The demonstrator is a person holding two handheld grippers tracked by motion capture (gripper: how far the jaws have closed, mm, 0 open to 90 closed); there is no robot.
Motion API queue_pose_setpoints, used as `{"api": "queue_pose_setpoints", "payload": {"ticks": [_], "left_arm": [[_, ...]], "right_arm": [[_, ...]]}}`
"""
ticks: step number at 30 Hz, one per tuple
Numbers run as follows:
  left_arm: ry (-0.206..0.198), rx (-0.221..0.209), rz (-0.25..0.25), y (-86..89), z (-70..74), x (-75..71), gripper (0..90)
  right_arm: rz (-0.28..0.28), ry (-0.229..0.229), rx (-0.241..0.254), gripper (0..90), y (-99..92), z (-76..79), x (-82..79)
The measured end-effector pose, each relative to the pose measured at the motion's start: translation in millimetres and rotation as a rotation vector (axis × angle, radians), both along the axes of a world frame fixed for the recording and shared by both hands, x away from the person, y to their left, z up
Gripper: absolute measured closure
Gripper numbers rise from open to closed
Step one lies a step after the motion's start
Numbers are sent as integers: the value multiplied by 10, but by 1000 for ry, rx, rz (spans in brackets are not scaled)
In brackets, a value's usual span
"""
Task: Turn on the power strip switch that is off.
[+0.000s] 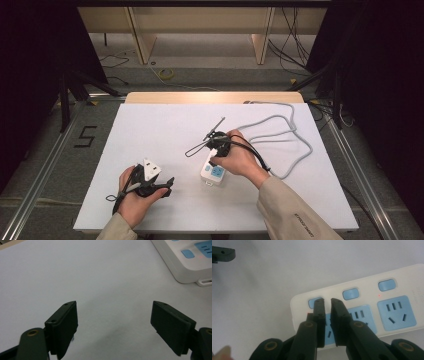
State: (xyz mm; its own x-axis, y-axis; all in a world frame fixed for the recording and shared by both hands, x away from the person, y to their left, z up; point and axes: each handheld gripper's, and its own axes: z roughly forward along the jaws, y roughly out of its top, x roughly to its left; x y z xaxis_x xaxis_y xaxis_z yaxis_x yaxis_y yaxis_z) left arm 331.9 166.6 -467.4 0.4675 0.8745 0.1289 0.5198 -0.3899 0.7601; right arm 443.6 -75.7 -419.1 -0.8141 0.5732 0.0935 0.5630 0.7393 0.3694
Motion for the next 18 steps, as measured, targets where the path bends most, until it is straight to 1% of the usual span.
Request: {"api": "queue_pose_setpoints", "payload": {"ticks": [4,9,11,13,15,18], "left_arm": [[2,-2,1,2,-5,2,217],[5,0,1,8,-7,4,218],[6,-3,5,10,-7,2,217],[5,-7,9,11,-9,2,218],[7,-1,4,13,-8,2,218],[6,-1,5,11,-8,1,218]], "right_arm": [[-9,-4,11,810,-68,7,-19],[-24,-18,42,788,-198,39,-53],[-27,-28,54,774,-270,47,-70],[-43,-34,66,762,-350,56,-98],[-56,-41,81,751,-435,62,-125],[-72,-54,92,740,-570,65,-169]]}}
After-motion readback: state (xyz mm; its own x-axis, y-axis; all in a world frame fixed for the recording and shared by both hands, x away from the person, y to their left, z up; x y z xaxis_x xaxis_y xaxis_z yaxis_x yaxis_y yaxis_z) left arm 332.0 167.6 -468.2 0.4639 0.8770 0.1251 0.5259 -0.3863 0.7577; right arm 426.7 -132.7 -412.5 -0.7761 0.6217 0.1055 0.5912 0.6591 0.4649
